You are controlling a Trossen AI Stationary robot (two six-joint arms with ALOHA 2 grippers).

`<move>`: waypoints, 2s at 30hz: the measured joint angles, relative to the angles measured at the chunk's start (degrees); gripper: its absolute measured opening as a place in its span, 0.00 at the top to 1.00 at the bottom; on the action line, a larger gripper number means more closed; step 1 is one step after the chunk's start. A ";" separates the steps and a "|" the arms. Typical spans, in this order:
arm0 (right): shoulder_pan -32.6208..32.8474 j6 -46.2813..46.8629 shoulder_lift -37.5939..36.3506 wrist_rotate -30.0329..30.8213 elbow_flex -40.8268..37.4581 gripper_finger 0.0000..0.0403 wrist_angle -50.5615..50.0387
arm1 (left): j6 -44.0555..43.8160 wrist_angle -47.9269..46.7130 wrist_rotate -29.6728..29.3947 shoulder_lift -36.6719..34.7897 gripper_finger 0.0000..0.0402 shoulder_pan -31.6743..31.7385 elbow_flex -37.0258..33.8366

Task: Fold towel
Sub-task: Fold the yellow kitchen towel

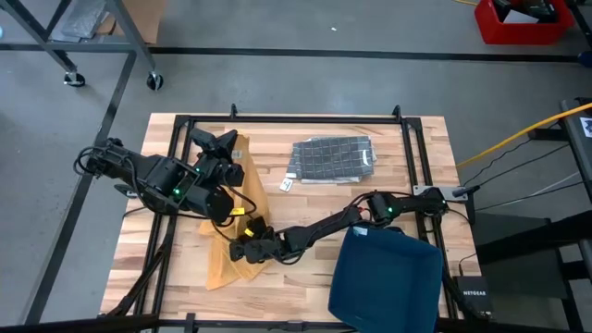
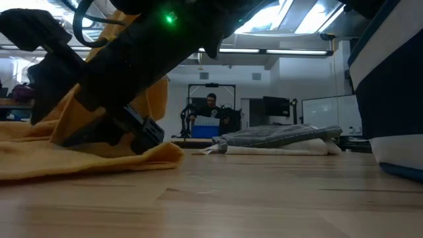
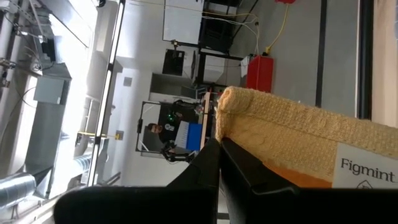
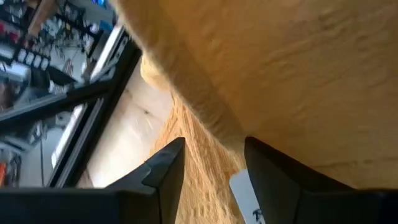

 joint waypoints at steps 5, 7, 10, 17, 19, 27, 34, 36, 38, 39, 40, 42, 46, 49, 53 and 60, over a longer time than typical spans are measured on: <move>-0.04 0.21 0.00 2.54 0.00 0.64 0.11 | -0.01 0.00 0.00 0.00 1.00 0.00 0.00; -0.08 0.22 0.00 2.97 0.00 0.66 0.13 | -0.01 0.00 0.00 0.00 1.00 0.00 0.00; -0.11 0.15 0.00 3.20 0.00 0.68 0.15 | -0.01 0.00 0.00 0.00 1.00 0.00 0.00; -0.41 0.06 0.00 6.08 0.00 0.71 0.17 | -0.27 0.00 0.00 0.00 1.00 0.00 0.00; -0.86 0.07 0.00 6.47 0.00 0.71 0.06 | -0.32 0.00 0.00 0.00 1.00 0.00 0.00; -3.62 -0.16 0.00 3.18 0.00 0.74 -6.46 | -0.43 0.00 0.01 0.00 1.00 -0.04 0.00; -3.57 -4.58 -0.09 0.22 0.04 0.97 -8.41 | -0.43 -0.02 0.04 0.00 1.00 -0.05 0.00; -3.10 -5.56 -0.10 0.72 0.04 0.97 -8.86 | -0.41 -0.04 0.10 0.00 1.00 -0.07 0.00; -2.58 -5.66 -0.10 1.70 0.04 0.97 -8.95 | 0.37 -0.04 0.06 0.00 1.00 -0.07 0.00; -2.30 -5.95 -0.11 1.98 0.04 0.98 -8.94 | 1.26 -0.03 -0.12 0.00 1.00 -0.07 0.00; -2.16 -6.49 -0.12 2.36 0.04 0.98 -8.93 | 1.90 -0.06 -0.49 0.00 1.00 -0.07 0.00; -1.86 -8.53 -0.42 2.86 0.02 0.98 -8.99 | 2.89 -0.06 -1.03 0.00 1.00 -0.07 0.00; -1.75 -13.74 -2.14 5.40 1.54 0.99 -10.66 | 2.98 -0.02 -1.57 -0.03 1.00 -0.07 0.00; -1.76 -18.90 -4.15 9.39 4.05 0.99 -14.76 | 2.21 -0.07 -1.54 -0.47 1.00 -0.07 0.00; -1.98 -25.78 -6.65 14.15 8.91 0.99 -26.21 | -0.07 -0.12 -1.53 -2.28 1.00 -0.06 0.00; -2.03 -29.56 -9.90 20.03 19.11 1.00 -54.04 | -1.18 -0.06 -1.53 -7.78 1.00 0.65 0.00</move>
